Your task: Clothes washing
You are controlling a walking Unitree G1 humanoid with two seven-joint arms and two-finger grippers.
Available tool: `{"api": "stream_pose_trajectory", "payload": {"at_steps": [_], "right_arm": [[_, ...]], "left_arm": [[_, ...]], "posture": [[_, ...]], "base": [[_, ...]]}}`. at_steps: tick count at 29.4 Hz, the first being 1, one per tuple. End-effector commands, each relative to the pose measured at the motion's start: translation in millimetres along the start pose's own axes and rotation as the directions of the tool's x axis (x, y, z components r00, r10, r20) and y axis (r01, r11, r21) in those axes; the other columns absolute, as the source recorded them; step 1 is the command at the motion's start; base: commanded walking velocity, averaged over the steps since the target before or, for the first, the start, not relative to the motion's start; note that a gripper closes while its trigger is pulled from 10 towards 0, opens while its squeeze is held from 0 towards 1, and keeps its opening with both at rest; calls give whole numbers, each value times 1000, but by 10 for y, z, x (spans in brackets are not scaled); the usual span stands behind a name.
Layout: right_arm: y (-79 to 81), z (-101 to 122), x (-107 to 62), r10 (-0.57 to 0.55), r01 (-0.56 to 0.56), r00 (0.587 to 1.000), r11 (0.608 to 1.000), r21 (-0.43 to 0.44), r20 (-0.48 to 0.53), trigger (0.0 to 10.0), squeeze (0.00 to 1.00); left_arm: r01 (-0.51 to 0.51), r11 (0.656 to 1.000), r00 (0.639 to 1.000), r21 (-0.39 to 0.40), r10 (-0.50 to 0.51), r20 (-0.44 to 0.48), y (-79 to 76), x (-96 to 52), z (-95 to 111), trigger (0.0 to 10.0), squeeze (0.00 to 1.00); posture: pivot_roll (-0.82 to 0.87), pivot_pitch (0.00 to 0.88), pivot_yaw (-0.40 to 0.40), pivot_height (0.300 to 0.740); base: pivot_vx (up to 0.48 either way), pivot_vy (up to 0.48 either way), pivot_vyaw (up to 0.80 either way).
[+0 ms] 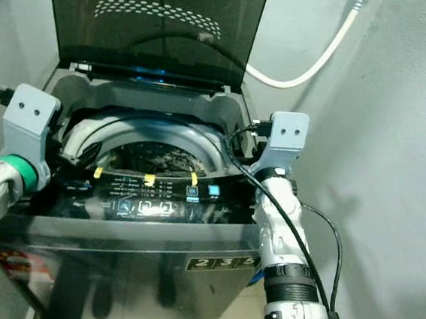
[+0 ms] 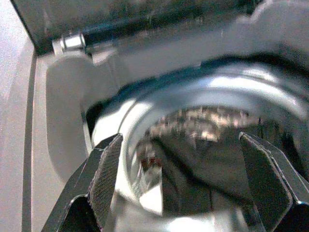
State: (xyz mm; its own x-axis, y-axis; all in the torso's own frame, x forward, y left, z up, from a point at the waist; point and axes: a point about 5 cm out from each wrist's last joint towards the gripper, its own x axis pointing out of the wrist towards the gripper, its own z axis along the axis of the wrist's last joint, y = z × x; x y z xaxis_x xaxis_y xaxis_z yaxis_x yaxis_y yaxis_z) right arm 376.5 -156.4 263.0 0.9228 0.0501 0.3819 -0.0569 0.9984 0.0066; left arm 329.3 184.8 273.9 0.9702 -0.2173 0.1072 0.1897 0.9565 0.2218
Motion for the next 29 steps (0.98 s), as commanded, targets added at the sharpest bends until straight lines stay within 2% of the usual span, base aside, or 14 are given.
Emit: {"api": "stream_pose_trajectory", "payload": {"at_steps": [1, 2, 5, 8, 10, 14, 15, 17, 18, 20, 24, 26, 27, 29], "right_arm": [[2, -14, -29, -5, 5, 1000, 1000, 3, -14, 10000, 0], [2, -14, -29, -5, 5, 1000, 1000, 3, -14, 10000, 0], [21, 31, -23, 32, -32, 999, 999, -7, -18, 10000, 0], [27, 39, -24, 46, -46, 999, 999, -10, -22, 10000, 0], [36, 60, -33, 63, -64, 998, 998, -13, -29, 10000, 0], [38, 69, -46, 62, -62, 998, 998, -9, -32, 10000, 0], [31, 66, -61, 54, -54, 998, 999, 0, -37, 10000, 0], [15, 82, -126, 45, -45, 999, 999, 26, -21, 10000, 0], [15, 82, -126, 45, -45, 999, 999, 26, -21, 10000, 0], [18, 91, -186, 50, -49, 999, 997, 65, -4, 10000, 0], [88, 49, -254, 73, -74, 997, 994, 77, 14, 10000, 0], [88, 49, -254, 73, -74, 997, 994, 77, 14, 10000, 0], [137, 23, -267, 85, -86, 996, 991, 100, 16, 10000, 0], [137, 23, -267, 85, -86, 996, 991, 100, 16, 10000, 0]], "left_arm": [[45, 999, 996, 9, -46, 79, -55, 113, 95, 10000, 0], [45, 999, 996, 9, -46, 79, -55, 113, 95, 10000, 0], [126, 991, 983, 45, -131, 128, -118, 314, 230, 10000, 0], [169, 984, 977, 55, -175, 119, -150, 353, 245, 10000, 0], [331, 939, 938, 88, -338, 78, -298, 395, 228, 10000, 0], [434, 898, 895, 65, -439, 82, -421, 374, 239, 10000, 0], [430, 902, 896, 50, -433, 104, -455, 358, 266, 10000, 0], [271, 963, 951, -10, -266, 155, -359, 350, 305, 10000, 0], [271, 963, 951, -10, -266, 155, -359, 350, 305, 10000, 0], [142, 989, 976, -46, -132, 174, -251, 322, 296, 10000, 0], [32, 998, 986, -48, -24, 164, -173, 211, 218, 10000, 0], [32, 998, 986, -48, -24, 164, -173, 211, 218, 10000, 0], [-60, 995, 984, -78, 72, 165, -123, 124, 153, 10000, 0], [-60, 995, 984, -78, 72, 165, -123, 124, 153, 10000, 0]], "posture": [[75, 83, -5, 740], [75, 83, -5, 740], [71, 81, -12, 740], [71, 81, -11, 740], [62, 86, -4, 740], [50, 84, 10, 740], [42, 83, 13, 740], [29, 75, -4, 740], [29, 75, -4, 740], [30, 67, -11, 740], [42, 45, -35, 740], [42, 45, -35, 740], [39, 38, -40, 740], [39, 38, -40, 740]], "base": [[0, 0, 0], [0, 0, 0], [0, 0, 0], [0, 0, 0], [0, 0, 0], [0, 0, 0], [0, 0, 0], [0, 0, 0], [0, 0, 0], [0, 0, 0], [0, 0, 0], [0, 0, 0], [0, 0, 0], [0, 0, 0]]}}
